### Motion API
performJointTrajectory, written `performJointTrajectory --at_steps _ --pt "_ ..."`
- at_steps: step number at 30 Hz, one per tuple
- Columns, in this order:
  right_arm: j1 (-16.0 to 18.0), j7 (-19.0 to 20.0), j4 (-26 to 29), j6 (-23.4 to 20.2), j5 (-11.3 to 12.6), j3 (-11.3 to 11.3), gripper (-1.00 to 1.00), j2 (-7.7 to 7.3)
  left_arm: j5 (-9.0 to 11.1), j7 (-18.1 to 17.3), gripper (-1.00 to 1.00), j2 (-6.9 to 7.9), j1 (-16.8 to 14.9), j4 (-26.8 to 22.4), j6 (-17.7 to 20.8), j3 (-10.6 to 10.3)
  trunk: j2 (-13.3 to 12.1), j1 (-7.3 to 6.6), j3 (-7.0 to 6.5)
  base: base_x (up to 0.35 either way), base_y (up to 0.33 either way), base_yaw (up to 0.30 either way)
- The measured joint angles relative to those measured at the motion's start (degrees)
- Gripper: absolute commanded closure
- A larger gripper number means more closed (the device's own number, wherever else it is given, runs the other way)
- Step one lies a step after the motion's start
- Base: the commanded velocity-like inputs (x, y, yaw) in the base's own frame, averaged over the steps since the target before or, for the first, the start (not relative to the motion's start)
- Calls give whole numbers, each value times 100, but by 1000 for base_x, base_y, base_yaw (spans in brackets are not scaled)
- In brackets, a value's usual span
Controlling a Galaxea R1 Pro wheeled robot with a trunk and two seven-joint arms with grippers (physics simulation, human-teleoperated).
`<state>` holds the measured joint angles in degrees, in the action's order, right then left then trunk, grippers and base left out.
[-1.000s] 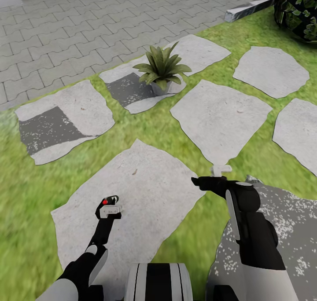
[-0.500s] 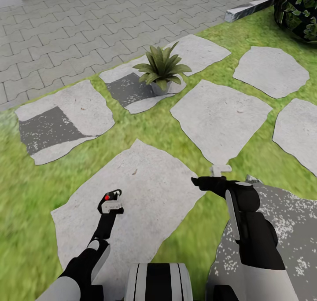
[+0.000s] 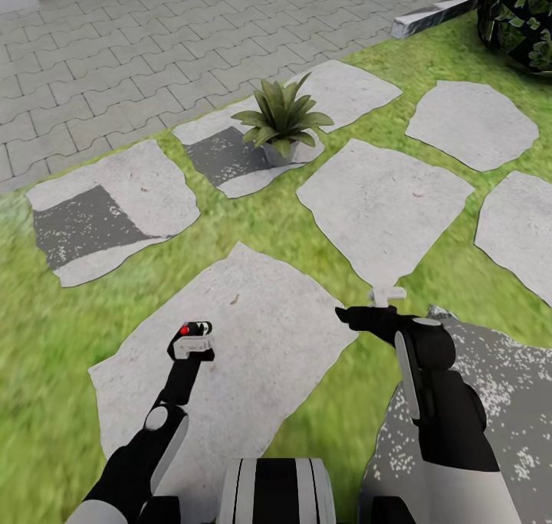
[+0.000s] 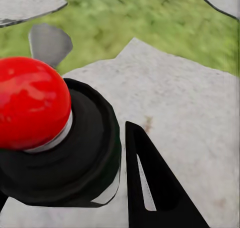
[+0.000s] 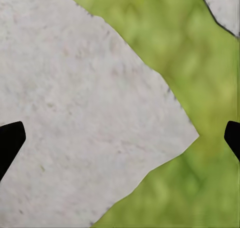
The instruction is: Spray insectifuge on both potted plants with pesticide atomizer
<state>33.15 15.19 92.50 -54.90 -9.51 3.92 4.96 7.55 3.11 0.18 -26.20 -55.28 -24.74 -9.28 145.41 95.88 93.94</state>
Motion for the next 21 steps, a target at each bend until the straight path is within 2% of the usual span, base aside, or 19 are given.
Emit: performJointTrajectory --at_steps 5,15,17,18,20,21 --pt "-4 -3 0 413 1 11 -100 26 -17 3 100 10 68 -405 469 6 0 0 -20 0 0 0" --pt "-5 -3 0 510 1 7 -100 34 -8 1 100 15 90 -825 1095 14 0 0 -106 0 0 0" --pt "-5 -3 0 514 0 4 -100 35 -12 1 100 -1 95 -1086 1611 -8 0 0 -125 0 0 0" --pt "-5 -3 0 515 0 3 -100 35 -13 5 100 -17 119 -1284 1997 -30 0 0 -134 0 0 0" --pt "-5 -3 -1 517 0 3 -100 35 -15 25 100 -51 155 -1491 2407 -49 0 0 -153 0 0 0" --pt "-5 -3 -1 517 0 3 -100 35 -14 32 100 -59 163 -1537 2492 -53 0 0 -162 0 0 0"
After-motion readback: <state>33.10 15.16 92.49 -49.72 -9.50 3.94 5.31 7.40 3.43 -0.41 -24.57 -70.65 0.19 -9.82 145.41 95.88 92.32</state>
